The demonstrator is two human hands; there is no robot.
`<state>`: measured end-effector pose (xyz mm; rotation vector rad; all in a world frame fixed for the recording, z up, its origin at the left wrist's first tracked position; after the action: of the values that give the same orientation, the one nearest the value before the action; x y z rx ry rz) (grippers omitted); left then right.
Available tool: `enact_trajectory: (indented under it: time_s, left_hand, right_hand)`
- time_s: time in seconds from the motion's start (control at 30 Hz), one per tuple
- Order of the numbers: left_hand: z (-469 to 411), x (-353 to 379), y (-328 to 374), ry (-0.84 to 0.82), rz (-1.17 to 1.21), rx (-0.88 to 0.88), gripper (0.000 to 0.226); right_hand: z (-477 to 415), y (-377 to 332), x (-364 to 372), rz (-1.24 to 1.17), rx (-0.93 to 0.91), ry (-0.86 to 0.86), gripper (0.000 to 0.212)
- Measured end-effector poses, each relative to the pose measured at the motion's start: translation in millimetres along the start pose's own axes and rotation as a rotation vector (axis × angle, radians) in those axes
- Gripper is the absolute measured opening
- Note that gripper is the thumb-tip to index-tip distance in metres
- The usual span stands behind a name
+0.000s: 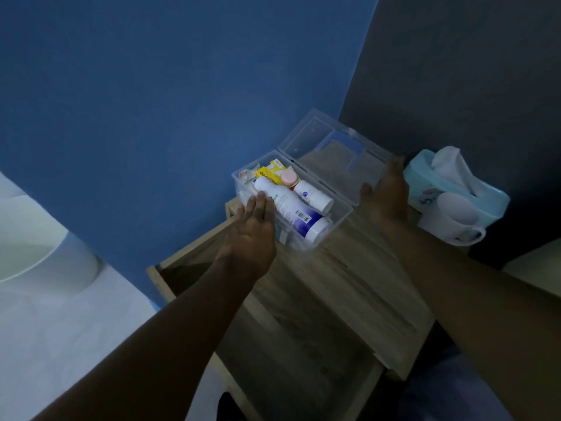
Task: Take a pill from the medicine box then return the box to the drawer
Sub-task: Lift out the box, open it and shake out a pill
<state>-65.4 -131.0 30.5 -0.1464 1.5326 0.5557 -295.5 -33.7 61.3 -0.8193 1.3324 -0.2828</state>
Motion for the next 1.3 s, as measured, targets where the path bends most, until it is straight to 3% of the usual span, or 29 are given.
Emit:
enact_trajectory:
  time_s: [0.13,0.23,0.3,0.4,0.5,0.67,0.97,1.13,1.2,1.3]
  left_hand:
    - [-0.6,1.1,2.2,0.010,-0.015,-0.008,0.078]
    - [0.9,0.9,2.8,0.012,0.016,-0.008,0.082]
    - [1.1,0.1,3.6,0.017,0.030,-0.001,0.083]
    - [-0.1,-0.1,4.3,0.019,0.021,0.000,0.081]
    - [0.6,1.6,2.6,0.032,0.010,0.014,0.080]
    - [1.1,6.2,-0.1,0.060,-0.025,0.042,0.080]
    - [0.9,11.4,-4.5,0.054,0.009,0.043,0.076]
    - [1.6,-3.8,1.6,0.012,0.103,-0.001,0.080]
    - [5.1,-19.5,3.2,0.075,0.245,-0.041,0.078]
    - [17.2,-45.4,17.0,0.344,0.554,-0.115,0.066]
  right_hand:
    - [10.2,-2.3,11.0,-0.081,0.005,0.032,0.071]
    - [23.1,-23.0,9.3,-0.173,-0.328,0.172,0.064]
    - [21.3,-43.7,17.7,-0.123,-0.528,0.110,0.050]
    - [13.3,-73.7,38.5,0.128,-0.640,-0.171,0.035]
    - [6.2,-86.7,59.7,0.298,-0.642,-0.324,0.032]
    - [-3.9,-91.4,78.2,0.380,-0.605,-0.340,0.032]
    - [14.3,-90.9,58.7,0.193,-0.596,-0.245,0.027]
    - [57.7,-80.0,23.8,0.096,-0.617,-0.317,0.035]
    - [72.8,-78.0,4.9,0.053,-0.653,-0.291,0.033]
    - [87.7,-75.5,-28.5,-0.013,-0.700,-0.230,0.023]
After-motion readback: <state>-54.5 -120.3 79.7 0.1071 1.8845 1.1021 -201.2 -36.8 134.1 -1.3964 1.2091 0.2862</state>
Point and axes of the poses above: each hand's wrist, its own z-axis away from the middle knuckle, its own x-axis out of the palm, y = z × x, the point moved 1 cm from there along -z, towards the middle knuckle, and after that the axes turned 13 degrees about x, right-handed, at the moved point
